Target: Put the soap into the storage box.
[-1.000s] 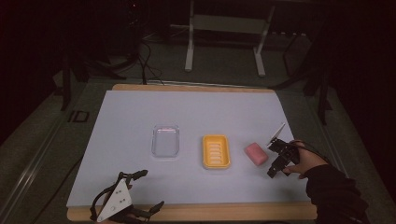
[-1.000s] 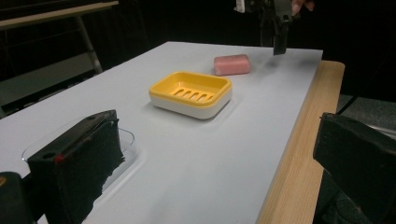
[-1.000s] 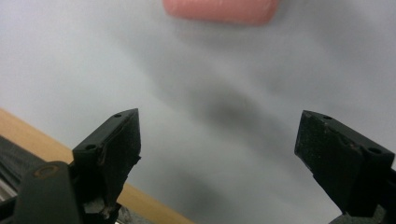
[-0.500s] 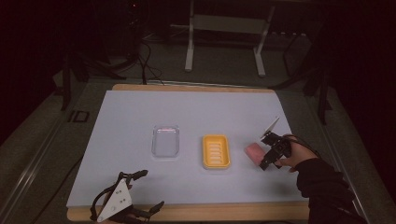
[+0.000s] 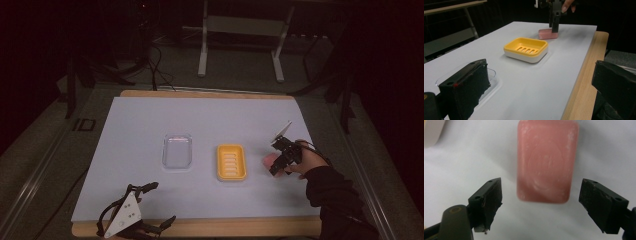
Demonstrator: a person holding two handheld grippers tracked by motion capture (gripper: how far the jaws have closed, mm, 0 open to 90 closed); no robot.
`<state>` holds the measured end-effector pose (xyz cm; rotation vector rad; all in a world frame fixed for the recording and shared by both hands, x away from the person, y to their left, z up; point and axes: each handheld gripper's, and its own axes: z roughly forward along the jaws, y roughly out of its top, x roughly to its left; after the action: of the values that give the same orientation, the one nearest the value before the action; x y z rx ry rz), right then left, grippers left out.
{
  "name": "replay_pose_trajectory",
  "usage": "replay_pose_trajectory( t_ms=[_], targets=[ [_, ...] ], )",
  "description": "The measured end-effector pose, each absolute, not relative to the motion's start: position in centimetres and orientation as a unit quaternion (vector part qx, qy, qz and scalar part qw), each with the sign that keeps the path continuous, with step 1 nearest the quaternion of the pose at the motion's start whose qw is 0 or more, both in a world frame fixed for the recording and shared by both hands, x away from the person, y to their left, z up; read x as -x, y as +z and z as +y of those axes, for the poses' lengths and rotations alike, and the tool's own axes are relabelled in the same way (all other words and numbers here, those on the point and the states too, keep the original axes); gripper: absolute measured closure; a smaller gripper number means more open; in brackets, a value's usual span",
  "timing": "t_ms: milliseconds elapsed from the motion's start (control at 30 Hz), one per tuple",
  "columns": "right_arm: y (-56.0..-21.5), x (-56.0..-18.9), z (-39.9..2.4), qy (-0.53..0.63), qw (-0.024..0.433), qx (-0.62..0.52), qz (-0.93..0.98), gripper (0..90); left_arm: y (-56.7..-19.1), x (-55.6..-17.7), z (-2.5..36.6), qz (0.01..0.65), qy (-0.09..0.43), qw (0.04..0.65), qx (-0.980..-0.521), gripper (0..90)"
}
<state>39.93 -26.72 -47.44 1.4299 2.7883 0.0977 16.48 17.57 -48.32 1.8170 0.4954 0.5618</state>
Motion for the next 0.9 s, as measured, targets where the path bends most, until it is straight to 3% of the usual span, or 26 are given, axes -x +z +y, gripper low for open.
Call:
replay_pose_trajectory(
  t_ms=[233, 900],
  targets=[
    [-47.9, -40.4, -26.7, 0.076, 0.046, -0.468, 0.879, 22.6, -48.3, -16.5, 17.5, 0.209, 0.238, 0.554, -0.770, 1.7],
    [-50.0, -40.2, -26.3, 0.075, 0.047, -0.453, 0.887, 33.4, -48.4, -16.5, 17.6, 0.213, 0.243, 0.551, -0.769, 1.7]
  ],
)
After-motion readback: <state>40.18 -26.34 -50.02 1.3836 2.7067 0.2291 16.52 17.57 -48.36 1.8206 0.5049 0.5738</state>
